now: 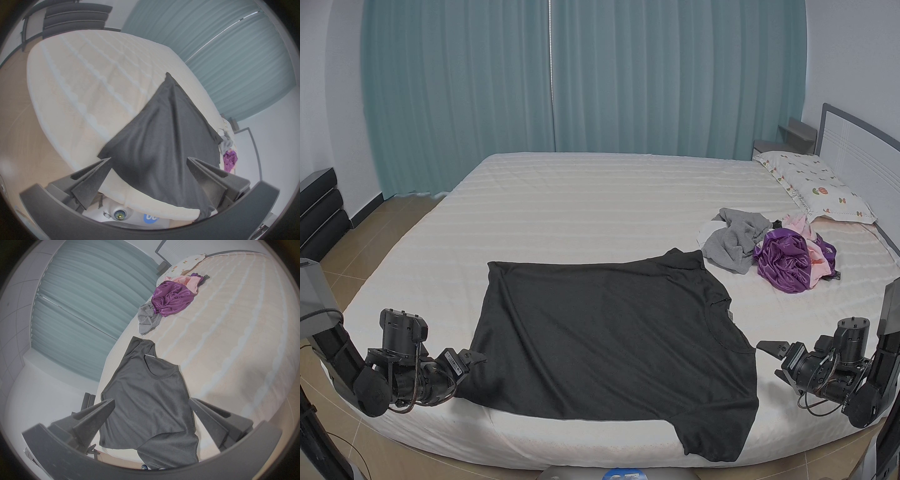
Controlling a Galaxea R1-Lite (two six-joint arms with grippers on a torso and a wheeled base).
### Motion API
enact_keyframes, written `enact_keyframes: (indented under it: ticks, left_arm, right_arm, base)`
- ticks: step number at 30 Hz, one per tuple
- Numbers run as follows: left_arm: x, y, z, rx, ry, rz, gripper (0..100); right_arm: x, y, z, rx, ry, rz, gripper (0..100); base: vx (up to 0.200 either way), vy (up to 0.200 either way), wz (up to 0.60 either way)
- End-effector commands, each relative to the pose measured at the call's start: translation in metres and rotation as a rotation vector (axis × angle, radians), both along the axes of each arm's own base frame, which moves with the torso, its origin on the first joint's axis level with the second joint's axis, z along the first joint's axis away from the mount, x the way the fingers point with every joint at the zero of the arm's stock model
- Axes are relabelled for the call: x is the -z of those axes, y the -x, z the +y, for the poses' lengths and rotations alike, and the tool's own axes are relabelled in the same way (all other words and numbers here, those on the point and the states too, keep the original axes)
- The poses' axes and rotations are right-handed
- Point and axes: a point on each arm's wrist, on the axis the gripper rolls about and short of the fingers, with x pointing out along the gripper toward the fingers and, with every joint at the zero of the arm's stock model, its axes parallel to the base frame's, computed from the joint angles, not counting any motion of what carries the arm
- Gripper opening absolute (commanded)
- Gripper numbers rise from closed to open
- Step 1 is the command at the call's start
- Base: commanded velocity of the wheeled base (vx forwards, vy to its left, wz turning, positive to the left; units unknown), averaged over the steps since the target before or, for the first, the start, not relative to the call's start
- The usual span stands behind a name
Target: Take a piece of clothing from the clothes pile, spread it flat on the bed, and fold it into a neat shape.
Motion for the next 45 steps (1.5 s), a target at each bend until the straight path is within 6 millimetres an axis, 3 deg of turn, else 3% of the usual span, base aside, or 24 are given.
enact_keyframes:
  ticks: [1, 7, 32, 33, 45]
  left_arm:
    - [0.007, 0.007, 0.002, -0.018, -0.026, 0.035, 100]
    - [0.011, 0.012, 0.004, -0.024, -0.040, 0.062, 100]
    - [0.039, -0.001, 0.011, -0.071, -0.042, 0.091, 100]
    - [0.039, -0.001, 0.011, -0.071, -0.041, 0.087, 0]
    - [0.042, 0.006, 0.011, -0.081, -0.080, 0.107, 0]
  right_arm:
    - [0.002, 0.004, -0.001, 0.001, 0.001, 0.019, 100]
    - [0.002, 0.004, -0.001, 0.004, 0.001, 0.019, 100]
    - [0.004, 0.005, 0.000, -0.001, 0.003, 0.038, 100]
    - [0.005, 0.004, 0.000, 0.000, 0.006, 0.040, 100]
    - [0.009, 0.003, 0.000, 0.004, 0.009, 0.052, 100]
  base:
    - [0.000, 0.000, 0.00]
    - [0.000, 0.000, 0.00]
    - [0.000, 0.000, 0.00]
    - [0.000, 0.000, 0.00]
    - [0.000, 0.000, 0.00]
